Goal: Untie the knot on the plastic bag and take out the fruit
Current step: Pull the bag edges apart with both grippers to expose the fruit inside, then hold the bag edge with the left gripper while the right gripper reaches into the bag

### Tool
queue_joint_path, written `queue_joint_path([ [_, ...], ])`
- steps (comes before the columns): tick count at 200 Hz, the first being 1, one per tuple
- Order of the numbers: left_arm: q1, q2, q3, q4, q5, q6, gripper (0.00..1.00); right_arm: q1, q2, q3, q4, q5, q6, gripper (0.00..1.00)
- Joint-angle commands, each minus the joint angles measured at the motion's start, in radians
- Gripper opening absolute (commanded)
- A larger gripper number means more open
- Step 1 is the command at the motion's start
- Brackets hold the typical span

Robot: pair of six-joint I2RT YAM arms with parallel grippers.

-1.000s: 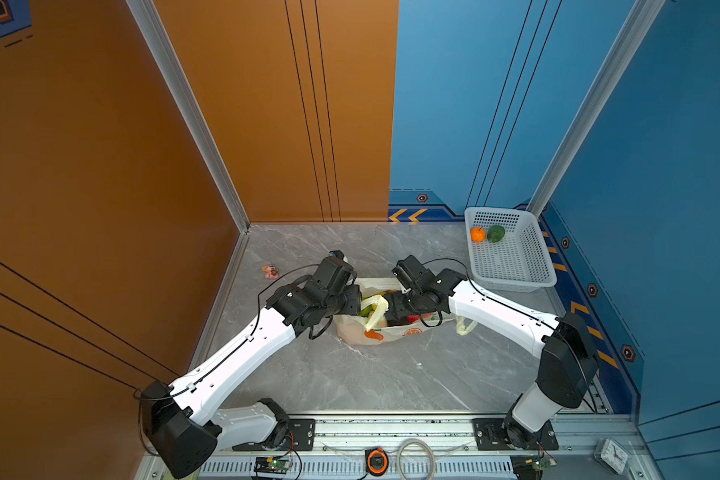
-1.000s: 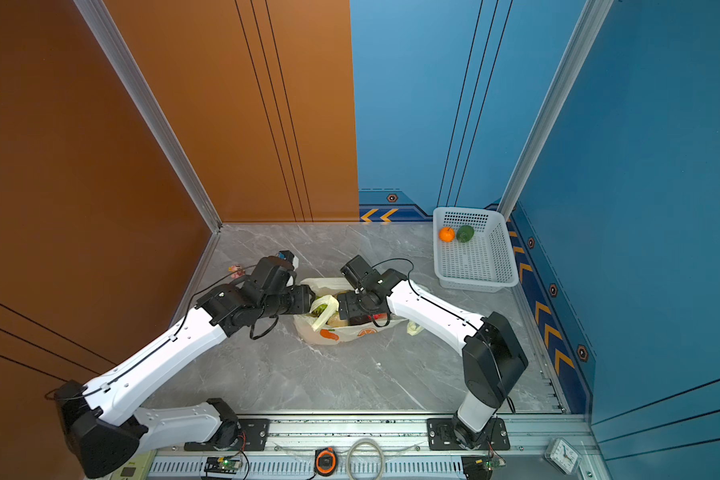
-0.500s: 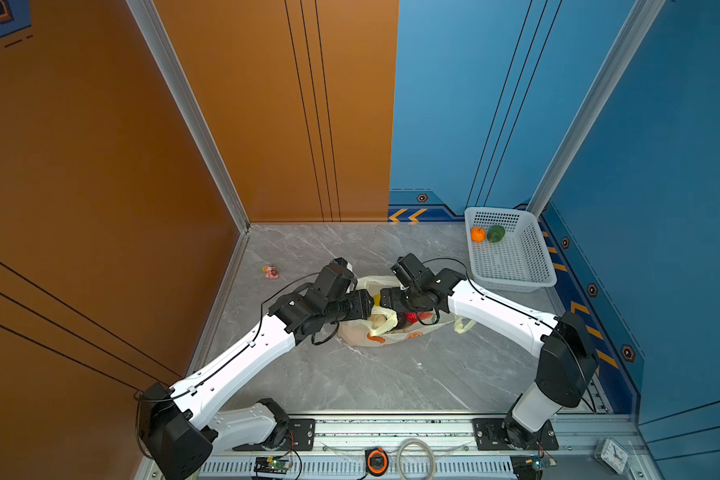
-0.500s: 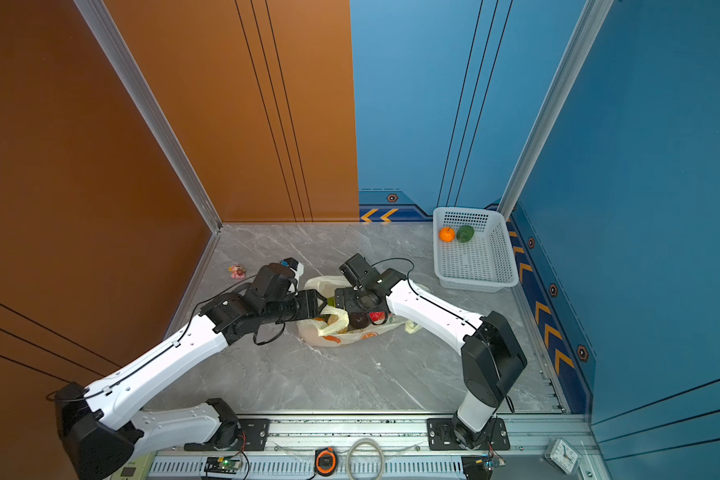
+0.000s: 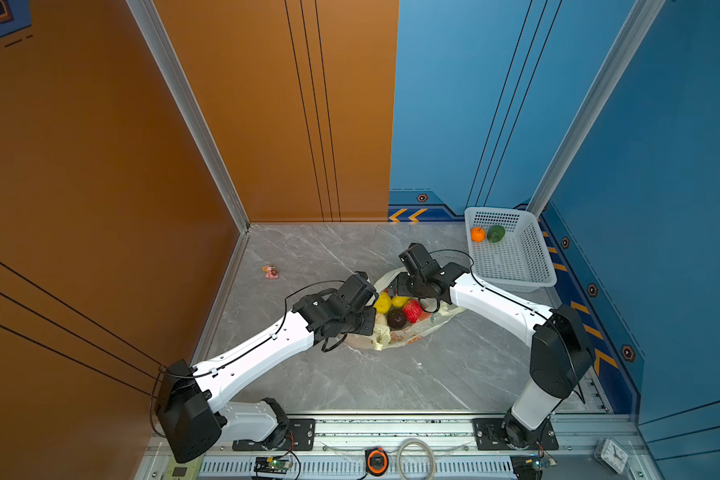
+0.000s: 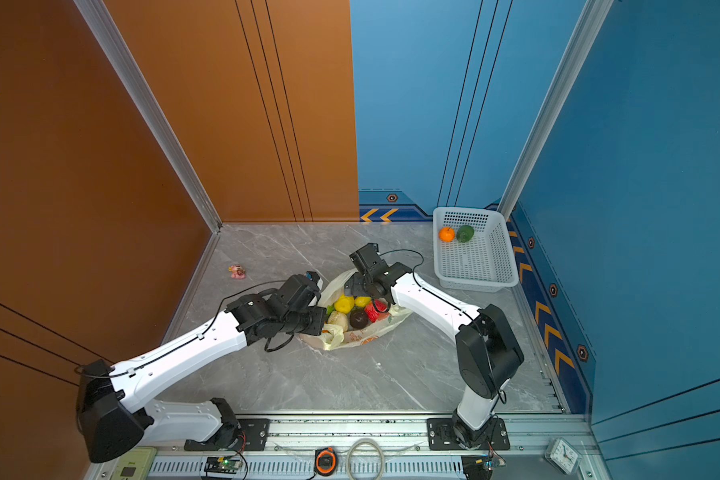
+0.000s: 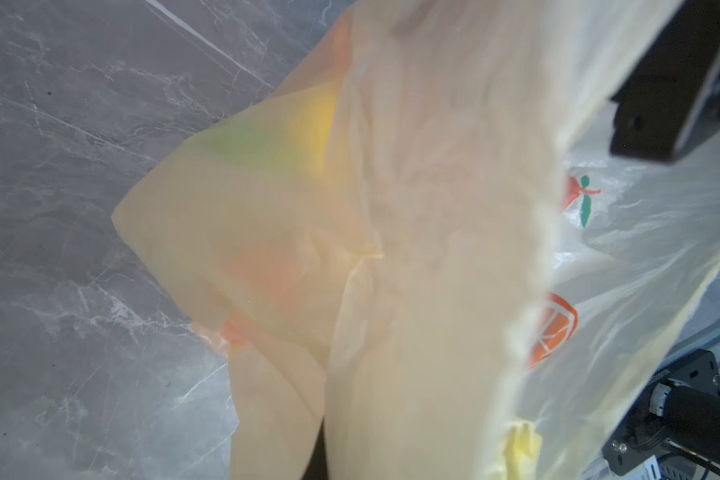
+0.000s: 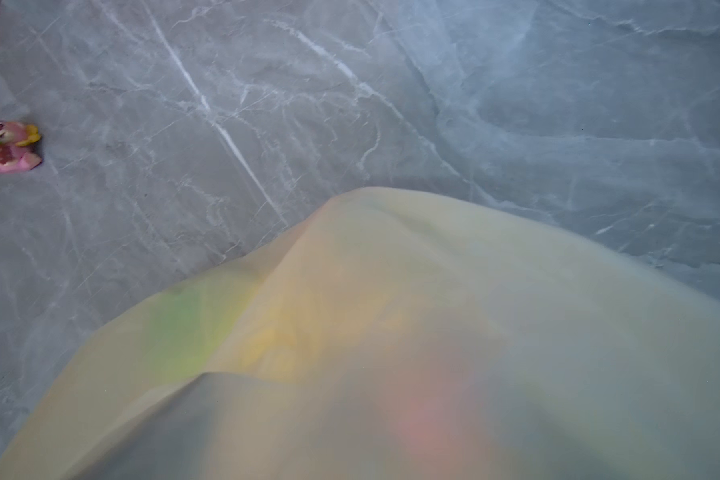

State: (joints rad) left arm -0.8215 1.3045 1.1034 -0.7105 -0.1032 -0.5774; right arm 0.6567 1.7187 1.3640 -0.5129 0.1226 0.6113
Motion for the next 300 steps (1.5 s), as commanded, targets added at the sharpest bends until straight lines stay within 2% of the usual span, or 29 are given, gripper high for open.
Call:
queue_joint_path([
  [1, -0.03, 0.022, 0.028, -0.092, -0.07, 0.03, 0.0, -0.039, -0.004, -0.005, 0.025, 0.086, 0.008, 1.0],
  [45, -0.018, 0.007, 0.091, -0.092, -0.138, -0.029, 0.0, -0.011, -0.017, 0.006, -0.096, -0.088, -0.071, 1.0],
  [65, 0.01, 0.008, 0.123, -0.083, -0.132, -0.052, 0.0, 0.027, -0.075, -0.05, -0.119, -0.113, -0.077, 1.0],
  [108, 0.059, 0.01, 0.124, -0.064, -0.076, -0.085, 0.0, 0.132, -0.181, -0.13, -0.129, -0.064, -0.054, 1.0],
  [163, 0.098, 0.006, 0.109, -0.061, -0.034, -0.121, 0.0, 0.253, -0.301, -0.283, -0.013, 0.053, -0.079, 1.0],
  [202, 0.123, -0.007, 0.125, -0.062, 0.011, -0.134, 0.0, 0.321, -0.353, -0.395, -0.006, 0.049, -0.102, 1.0],
  [247, 0.119, -0.049, 0.088, -0.064, 0.046, -0.15, 0.0, 0.384, -0.365, -0.49, -0.039, 0.0, -0.041, 0.98],
  [278, 0.106, -0.083, 0.045, -0.063, 0.054, -0.167, 0.0, 0.414, -0.301, -0.544, -0.052, -0.091, 0.028, 0.98],
  [300, 0.101, -0.093, 0.037, -0.063, 0.056, -0.156, 0.0, 0.429, -0.271, -0.53, -0.064, -0.095, 0.049, 0.99],
])
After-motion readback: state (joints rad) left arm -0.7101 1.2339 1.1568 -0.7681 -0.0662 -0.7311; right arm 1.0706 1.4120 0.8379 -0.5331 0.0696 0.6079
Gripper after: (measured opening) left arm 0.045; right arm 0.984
